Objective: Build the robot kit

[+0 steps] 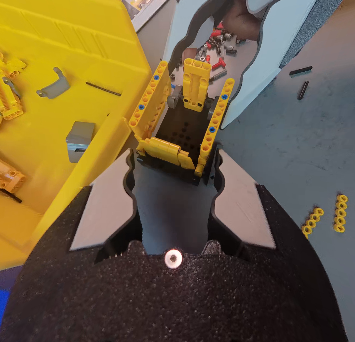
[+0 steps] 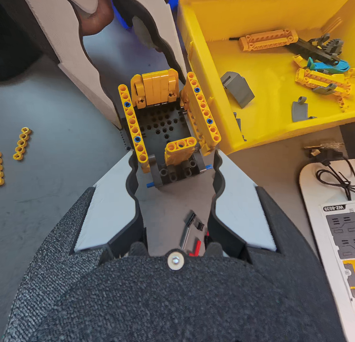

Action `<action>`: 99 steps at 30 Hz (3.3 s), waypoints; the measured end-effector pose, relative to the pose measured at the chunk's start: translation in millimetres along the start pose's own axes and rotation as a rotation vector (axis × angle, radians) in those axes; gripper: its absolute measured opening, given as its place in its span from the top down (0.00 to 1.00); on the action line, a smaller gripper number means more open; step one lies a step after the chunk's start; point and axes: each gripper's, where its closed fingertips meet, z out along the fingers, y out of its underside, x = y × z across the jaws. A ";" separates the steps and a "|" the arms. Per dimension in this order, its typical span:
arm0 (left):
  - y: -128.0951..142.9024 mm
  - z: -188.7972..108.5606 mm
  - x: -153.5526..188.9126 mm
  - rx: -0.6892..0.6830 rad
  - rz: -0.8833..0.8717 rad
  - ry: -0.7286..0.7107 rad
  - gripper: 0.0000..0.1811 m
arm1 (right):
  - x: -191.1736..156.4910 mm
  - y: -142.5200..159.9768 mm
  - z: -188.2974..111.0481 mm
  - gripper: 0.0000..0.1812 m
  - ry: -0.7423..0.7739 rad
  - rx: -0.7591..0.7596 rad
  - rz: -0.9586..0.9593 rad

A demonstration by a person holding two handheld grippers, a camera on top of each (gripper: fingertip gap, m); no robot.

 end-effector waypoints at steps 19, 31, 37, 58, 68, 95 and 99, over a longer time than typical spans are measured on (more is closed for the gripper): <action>45.0 -7.4 47.9 -0.166 0.013 0.038 0.87 | -71.1 53.3 -78.6 0.72 0.168 0.091 0.096; 29.6 10.3 83.8 -0.145 0.150 0.184 0.97 | -70.9 59.9 -83.3 0.75 0.147 0.139 0.118; 0.4 21.0 136.0 -0.077 0.327 0.350 0.97 | -92.3 67.3 -74.6 0.78 0.069 0.069 0.033; -116.1 -58.0 93.4 0.787 0.110 0.247 0.62 | -41.6 -3.7 -137.5 0.90 0.328 0.705 0.196; -148.7 -92.3 62.1 1.016 0.349 -0.099 1.00 | -26.1 -5.2 -132.7 0.93 0.473 0.642 0.172; -75.0 -22.6 100.4 0.472 0.149 0.302 0.97 | -99.7 71.0 -59.8 0.84 0.059 0.032 0.042; -51.3 1.9 118.9 0.312 0.191 0.364 0.87 | -107.1 77.5 -56.1 0.87 0.026 -0.027 0.043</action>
